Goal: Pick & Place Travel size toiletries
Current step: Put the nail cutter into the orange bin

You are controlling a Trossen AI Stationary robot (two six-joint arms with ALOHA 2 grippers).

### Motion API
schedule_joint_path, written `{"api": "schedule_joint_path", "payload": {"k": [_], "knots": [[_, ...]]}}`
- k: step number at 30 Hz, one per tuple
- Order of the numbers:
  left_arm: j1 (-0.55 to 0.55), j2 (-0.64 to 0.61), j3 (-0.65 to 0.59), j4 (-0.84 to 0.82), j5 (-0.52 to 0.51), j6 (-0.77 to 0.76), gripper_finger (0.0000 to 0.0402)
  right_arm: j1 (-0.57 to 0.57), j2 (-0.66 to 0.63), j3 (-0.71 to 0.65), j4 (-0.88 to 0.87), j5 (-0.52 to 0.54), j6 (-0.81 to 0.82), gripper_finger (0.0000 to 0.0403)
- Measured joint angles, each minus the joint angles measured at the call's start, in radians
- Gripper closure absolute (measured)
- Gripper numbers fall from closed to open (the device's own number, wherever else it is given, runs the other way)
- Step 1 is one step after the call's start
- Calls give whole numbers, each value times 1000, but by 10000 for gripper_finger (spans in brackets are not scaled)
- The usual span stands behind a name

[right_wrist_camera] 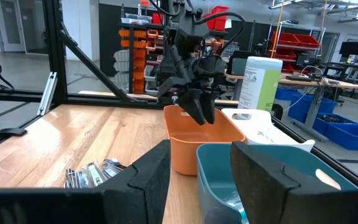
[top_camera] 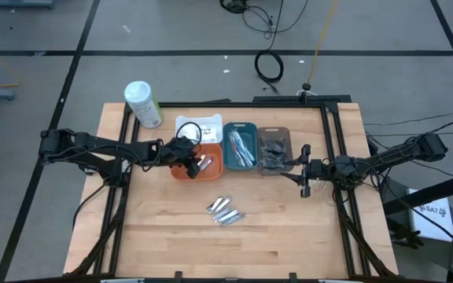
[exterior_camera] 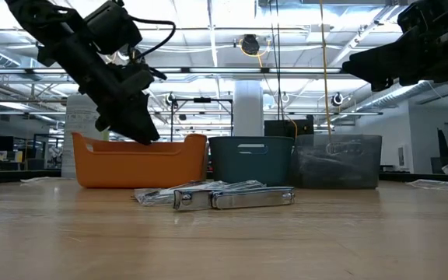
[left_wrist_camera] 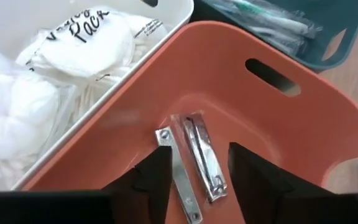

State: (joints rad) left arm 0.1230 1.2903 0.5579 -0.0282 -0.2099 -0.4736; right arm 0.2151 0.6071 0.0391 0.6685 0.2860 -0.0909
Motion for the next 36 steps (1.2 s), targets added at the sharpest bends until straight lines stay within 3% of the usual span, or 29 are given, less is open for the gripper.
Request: {"api": "schedule_joint_path", "payload": {"k": [4,8,13,18,25,36], "knots": [[-7,-1,8,11,60,14,228,0,0,0,0,0,0,248],[-81,-11,74,-6,113,51,229,0,0,0,0,0,0,248],[-212,1,232,-134,94,45,249,0,0,0,0,0,0,248],[-356,43,346,-181,10,15,263,0,0,0,0,0,0,248],[-489,176,371,-165,-59,-49,270,0,0,0,-6,0,0,248],[-508,421,370,-136,-81,-252,270,0,0,0,-7,0,0,248]]}}
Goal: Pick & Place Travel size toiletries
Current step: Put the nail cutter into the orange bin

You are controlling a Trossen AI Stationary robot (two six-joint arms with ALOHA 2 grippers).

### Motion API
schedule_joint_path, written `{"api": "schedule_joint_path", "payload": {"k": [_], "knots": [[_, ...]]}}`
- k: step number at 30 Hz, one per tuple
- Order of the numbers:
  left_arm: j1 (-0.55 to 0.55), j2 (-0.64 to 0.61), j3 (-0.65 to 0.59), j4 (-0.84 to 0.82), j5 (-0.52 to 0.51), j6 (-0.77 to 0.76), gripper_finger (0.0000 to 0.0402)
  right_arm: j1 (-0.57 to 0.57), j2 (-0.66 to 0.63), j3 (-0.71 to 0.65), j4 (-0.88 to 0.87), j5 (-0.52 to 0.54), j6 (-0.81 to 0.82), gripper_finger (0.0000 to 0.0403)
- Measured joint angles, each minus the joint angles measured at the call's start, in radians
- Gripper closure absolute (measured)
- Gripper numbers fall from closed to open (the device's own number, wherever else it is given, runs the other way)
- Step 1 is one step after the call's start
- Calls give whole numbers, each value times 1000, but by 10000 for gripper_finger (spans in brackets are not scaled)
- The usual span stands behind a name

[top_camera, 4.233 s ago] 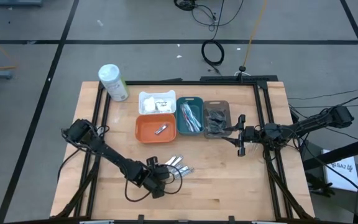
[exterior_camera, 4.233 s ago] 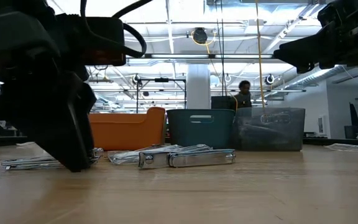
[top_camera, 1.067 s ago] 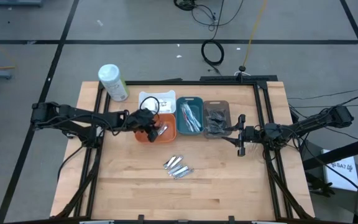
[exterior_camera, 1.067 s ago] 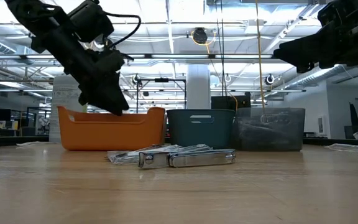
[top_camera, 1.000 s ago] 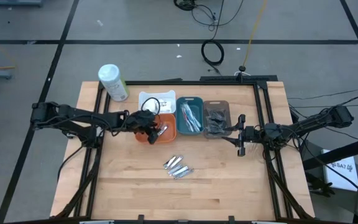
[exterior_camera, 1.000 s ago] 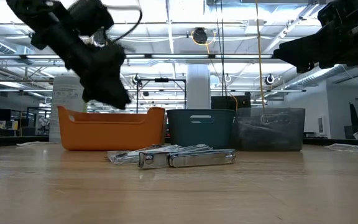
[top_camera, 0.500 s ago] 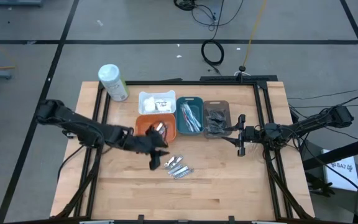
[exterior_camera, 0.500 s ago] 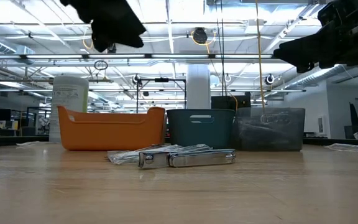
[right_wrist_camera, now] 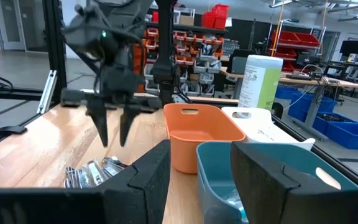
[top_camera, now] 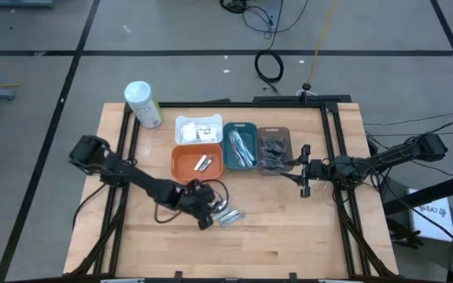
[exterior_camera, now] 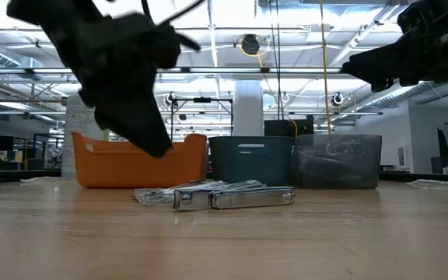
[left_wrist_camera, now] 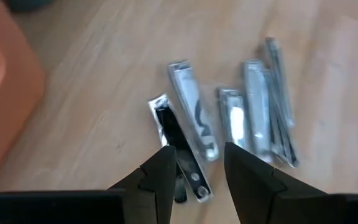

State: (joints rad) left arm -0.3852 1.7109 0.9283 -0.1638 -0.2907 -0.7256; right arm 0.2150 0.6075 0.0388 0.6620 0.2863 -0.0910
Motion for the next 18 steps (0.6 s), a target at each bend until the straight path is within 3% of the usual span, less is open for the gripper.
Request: {"api": "schedule_joint_path", "payload": {"k": [6,18], "knots": [[41,78,0,16,-3,-88,262,0,0,0,0,0,0,248],[78,120,0,62,18,-66,172,0,0,0,-1,0,0,248]]}}
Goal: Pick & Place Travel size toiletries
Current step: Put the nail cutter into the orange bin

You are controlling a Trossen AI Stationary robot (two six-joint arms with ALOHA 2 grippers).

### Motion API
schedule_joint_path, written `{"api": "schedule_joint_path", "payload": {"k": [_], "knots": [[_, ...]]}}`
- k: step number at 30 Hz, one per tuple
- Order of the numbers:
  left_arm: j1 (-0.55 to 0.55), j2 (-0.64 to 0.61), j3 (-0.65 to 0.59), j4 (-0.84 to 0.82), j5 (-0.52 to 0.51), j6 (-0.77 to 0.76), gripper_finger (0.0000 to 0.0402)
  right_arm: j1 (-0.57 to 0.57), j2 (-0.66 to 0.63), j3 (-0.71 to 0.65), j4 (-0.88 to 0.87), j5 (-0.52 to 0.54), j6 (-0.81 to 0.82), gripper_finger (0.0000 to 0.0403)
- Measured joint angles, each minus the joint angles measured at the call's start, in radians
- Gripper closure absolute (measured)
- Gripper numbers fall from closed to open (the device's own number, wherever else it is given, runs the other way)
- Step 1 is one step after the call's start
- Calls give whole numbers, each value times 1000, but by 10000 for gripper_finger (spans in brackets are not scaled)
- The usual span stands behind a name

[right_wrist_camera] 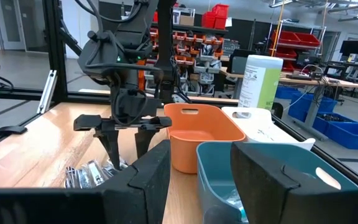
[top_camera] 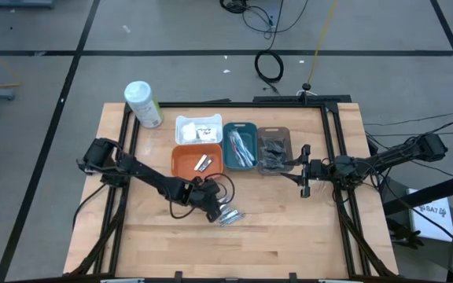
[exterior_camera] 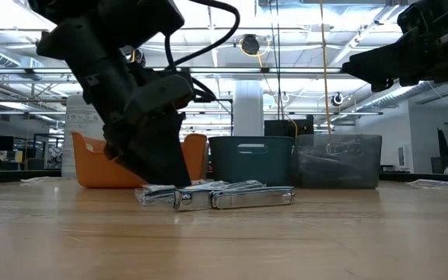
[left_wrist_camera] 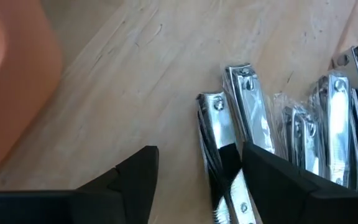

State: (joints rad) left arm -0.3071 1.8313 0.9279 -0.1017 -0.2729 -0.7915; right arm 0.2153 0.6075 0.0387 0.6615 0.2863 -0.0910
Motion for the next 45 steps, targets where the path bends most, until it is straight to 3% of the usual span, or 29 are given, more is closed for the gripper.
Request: {"api": "schedule_joint_path", "payload": {"k": [37,41,45], "knots": [[-43,-1,1,-133,-43,30,165,0,0,0,0,0,0,248],[-42,-1,1,-138,-43,30,196,0,0,0,0,0,0,248],[-42,-1,0,-138,-39,30,255,0,0,0,0,0,0,248]]}}
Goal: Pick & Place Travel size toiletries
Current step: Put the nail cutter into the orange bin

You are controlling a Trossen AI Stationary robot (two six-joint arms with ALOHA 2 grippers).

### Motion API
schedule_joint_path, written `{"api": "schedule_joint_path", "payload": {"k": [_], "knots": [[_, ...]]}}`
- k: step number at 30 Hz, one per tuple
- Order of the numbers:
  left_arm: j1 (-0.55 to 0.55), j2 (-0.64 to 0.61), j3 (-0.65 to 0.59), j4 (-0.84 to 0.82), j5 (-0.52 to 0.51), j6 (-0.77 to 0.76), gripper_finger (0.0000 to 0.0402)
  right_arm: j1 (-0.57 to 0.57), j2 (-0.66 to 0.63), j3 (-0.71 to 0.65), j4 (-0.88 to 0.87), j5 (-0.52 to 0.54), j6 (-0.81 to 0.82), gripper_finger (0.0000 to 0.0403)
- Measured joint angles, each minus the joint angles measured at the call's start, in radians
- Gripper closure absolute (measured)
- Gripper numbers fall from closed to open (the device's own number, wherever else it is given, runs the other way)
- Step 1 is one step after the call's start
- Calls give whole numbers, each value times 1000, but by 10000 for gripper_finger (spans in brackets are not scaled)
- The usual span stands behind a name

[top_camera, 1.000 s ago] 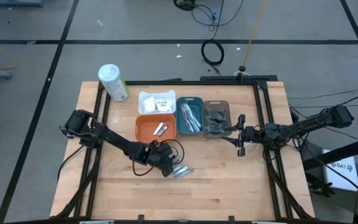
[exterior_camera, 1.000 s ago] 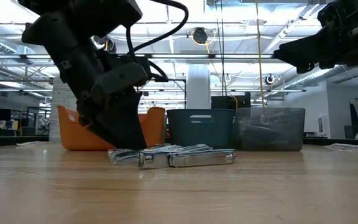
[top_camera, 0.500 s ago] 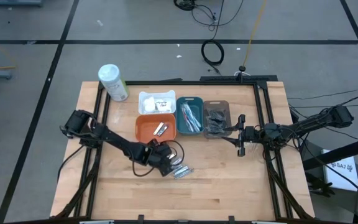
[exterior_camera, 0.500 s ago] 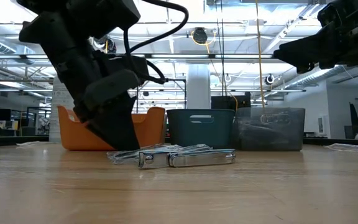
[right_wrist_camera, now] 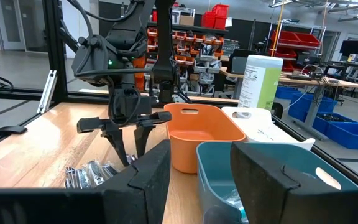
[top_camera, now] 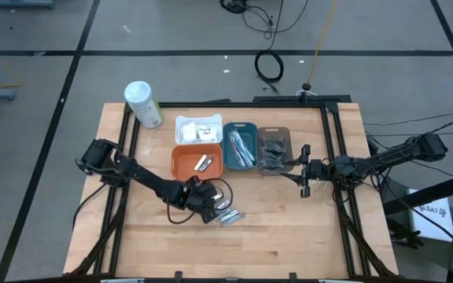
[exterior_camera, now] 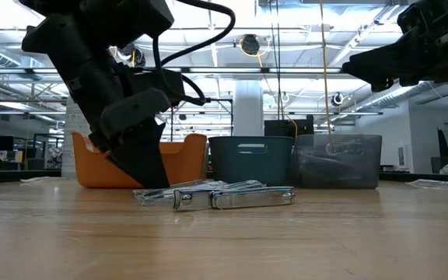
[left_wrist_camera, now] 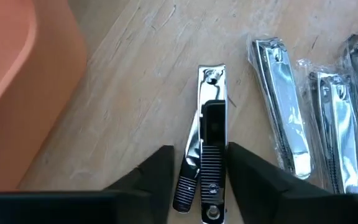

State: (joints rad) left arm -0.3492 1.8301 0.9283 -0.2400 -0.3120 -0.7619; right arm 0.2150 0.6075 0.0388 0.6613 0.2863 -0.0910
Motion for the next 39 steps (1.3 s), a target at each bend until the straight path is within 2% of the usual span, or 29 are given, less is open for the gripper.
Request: {"api": "schedule_joint_path", "payload": {"k": [6,9,12,17,23,30,36,39], "knots": [[0,0,0,9,18,1,348,0,0,0,0,0,0,248],[0,-1,0,10,36,20,382,0,0,0,0,0,0,248],[0,-1,0,19,42,23,383,0,0,0,0,0,0,248],[0,1,-1,50,48,53,356,0,0,0,0,0,0,248],[0,1,-1,112,32,152,395,0,0,0,0,0,0,248],[-1,-19,-2,126,32,185,398,0,0,0,0,0,0,248],[-7,-104,-3,113,26,215,399,0,0,0,0,0,0,248],[-21,-154,-3,99,-15,242,398,0,0,0,0,0,0,248]]}}
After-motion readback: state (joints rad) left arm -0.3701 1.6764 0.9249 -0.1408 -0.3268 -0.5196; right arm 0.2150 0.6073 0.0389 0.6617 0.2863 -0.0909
